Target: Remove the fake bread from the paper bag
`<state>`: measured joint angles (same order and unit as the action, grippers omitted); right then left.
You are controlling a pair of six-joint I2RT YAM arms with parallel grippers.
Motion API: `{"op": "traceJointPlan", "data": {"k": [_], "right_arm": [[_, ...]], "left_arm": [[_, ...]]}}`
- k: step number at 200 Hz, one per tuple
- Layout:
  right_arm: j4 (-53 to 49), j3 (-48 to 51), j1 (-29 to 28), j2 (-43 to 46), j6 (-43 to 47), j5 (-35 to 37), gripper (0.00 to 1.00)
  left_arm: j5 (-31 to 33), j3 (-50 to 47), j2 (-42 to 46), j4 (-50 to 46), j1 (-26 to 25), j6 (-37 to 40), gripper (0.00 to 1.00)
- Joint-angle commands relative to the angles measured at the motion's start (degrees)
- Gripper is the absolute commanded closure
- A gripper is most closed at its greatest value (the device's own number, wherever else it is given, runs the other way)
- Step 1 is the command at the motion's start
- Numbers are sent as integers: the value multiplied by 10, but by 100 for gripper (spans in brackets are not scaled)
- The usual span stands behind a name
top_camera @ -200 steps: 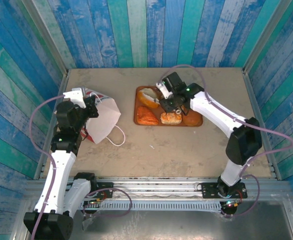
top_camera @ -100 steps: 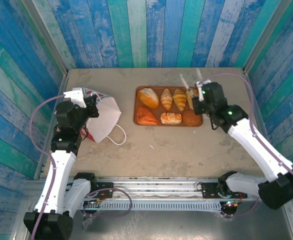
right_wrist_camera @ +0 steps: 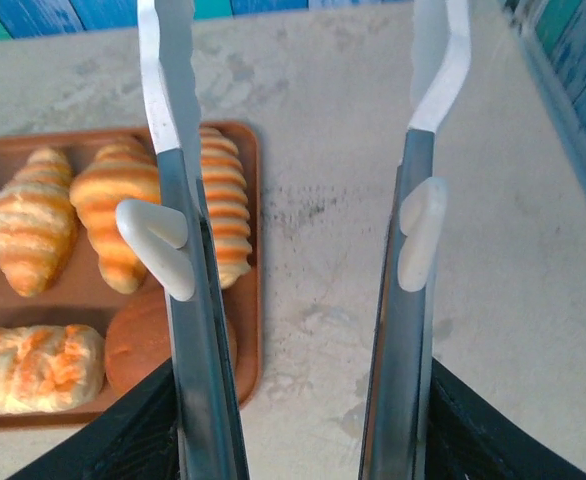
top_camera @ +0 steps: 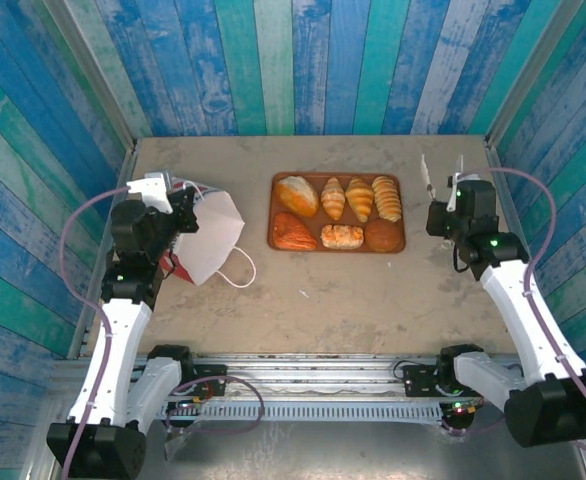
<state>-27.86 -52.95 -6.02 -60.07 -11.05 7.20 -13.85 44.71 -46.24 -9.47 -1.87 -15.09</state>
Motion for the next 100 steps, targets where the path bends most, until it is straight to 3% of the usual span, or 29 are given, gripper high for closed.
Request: {"op": "traceJointPlan", "data": {"k": [1,32,100], "right_arm": [[12,10,32,-31,-18,-77,44],[6,7,64,-77,-7,-100,41],[-14,-48,77,-209,29,-55,39]], "left_arm": [[-5,19,5,7,0,1,100],[2,19,14,2,0,4,100],[1,16,13,3,0,2,100]]}}
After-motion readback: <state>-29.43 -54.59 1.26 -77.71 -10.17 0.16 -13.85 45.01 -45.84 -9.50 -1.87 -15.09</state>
